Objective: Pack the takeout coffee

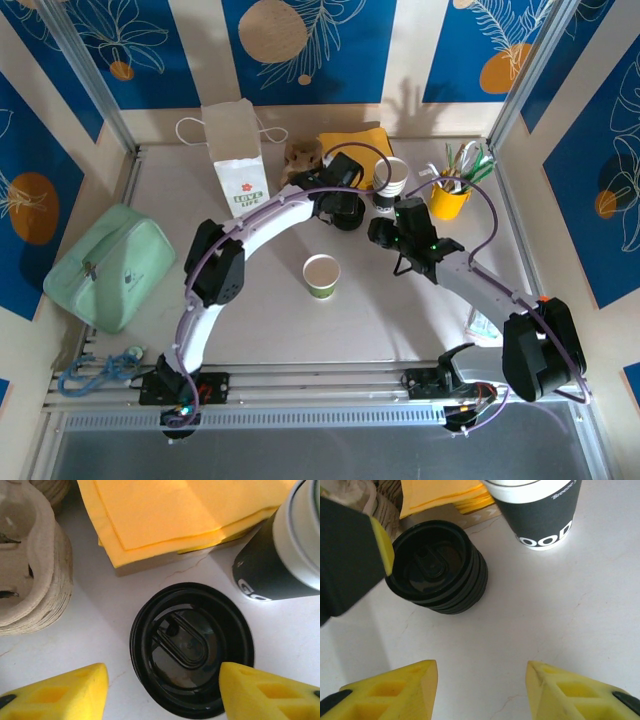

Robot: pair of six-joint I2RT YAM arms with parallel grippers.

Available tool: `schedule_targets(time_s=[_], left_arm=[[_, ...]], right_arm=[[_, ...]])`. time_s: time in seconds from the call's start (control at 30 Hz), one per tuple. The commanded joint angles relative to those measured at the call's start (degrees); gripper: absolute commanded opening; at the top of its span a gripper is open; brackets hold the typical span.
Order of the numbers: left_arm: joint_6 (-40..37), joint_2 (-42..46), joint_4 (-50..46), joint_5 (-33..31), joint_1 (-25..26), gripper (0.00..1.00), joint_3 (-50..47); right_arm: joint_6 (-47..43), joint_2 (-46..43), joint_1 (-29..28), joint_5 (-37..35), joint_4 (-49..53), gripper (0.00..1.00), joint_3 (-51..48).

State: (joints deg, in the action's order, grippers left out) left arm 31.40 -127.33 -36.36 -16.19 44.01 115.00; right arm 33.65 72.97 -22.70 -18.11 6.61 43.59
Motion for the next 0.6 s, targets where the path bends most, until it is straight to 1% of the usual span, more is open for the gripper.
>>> schedule_targets(time_s=[0.0, 0.1, 0.37, 0.5, 0.57], left_arm=[[0.2, -1.9, -3.2, -0.8, 0.3, 0.56, 2.9], [0.4, -3.4, -4.4, -1.0, 0.3, 0.5, 4.5], [1.4, -5.5, -6.0, -1.9, 0.3, 0.43, 5.9], [1.3, -6.0, -7.1, -2.4, 0.3, 0.34, 6.5], [1.4, -6.0, -7.2, -2.4, 0.3, 0.33, 6.4]], right_arm=[[1.4, -0.8, 1.0, 0.9, -1.7, 0.49, -0.5], [1.5, -0.5, 1.3, 1.1, -1.7, 0.5, -0.5], [1.6, 0.7, 1.5, 1.7, -1.4, 0.49, 0.1], [1.9, 2.6, 1.8, 1.8, 0.4, 0.5, 1.6], [1.9, 3.2, 1.7, 2.2, 0.3, 0.49, 1.9]])
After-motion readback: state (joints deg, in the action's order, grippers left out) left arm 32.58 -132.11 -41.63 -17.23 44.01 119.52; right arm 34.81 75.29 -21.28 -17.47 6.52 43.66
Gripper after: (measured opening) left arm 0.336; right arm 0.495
